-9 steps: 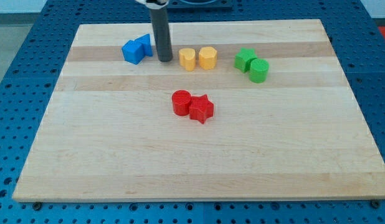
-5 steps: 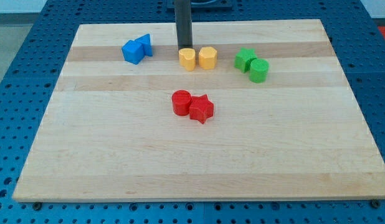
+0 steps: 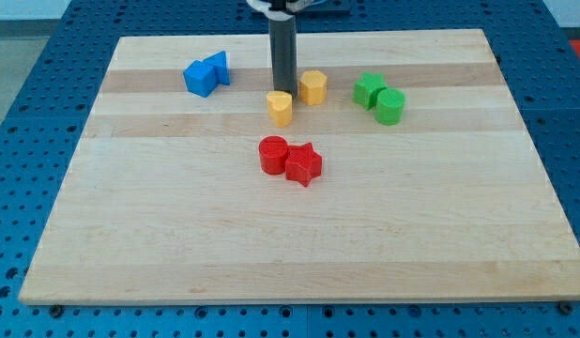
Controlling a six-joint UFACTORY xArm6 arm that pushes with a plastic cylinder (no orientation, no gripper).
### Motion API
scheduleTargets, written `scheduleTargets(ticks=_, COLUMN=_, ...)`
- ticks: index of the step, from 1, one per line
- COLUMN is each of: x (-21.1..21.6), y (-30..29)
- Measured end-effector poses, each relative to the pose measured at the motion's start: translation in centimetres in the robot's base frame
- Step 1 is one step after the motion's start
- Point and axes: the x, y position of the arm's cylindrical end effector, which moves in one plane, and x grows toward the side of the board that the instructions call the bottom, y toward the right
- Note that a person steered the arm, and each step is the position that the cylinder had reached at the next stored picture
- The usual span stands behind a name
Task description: Push the yellow heart to the top of the red circle
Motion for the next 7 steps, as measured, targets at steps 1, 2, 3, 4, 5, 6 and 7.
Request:
scheduleTargets(ticks=1, x=2.9, y=0.0)
scheduleTargets(ticks=2, x=3.7, y=0.0)
scheduleTargets(ticks=3, x=0.8, y=-0.2)
scheduleTargets(ticks=4, x=-4.7, y=-0.2)
scheduleTargets(ticks=5, x=-7.0, y=0.7)
scheduleTargets(ticks=6, x=-8.3, y=5.1)
scheduleTargets(ticks=7, x=-8.3, y=5.2)
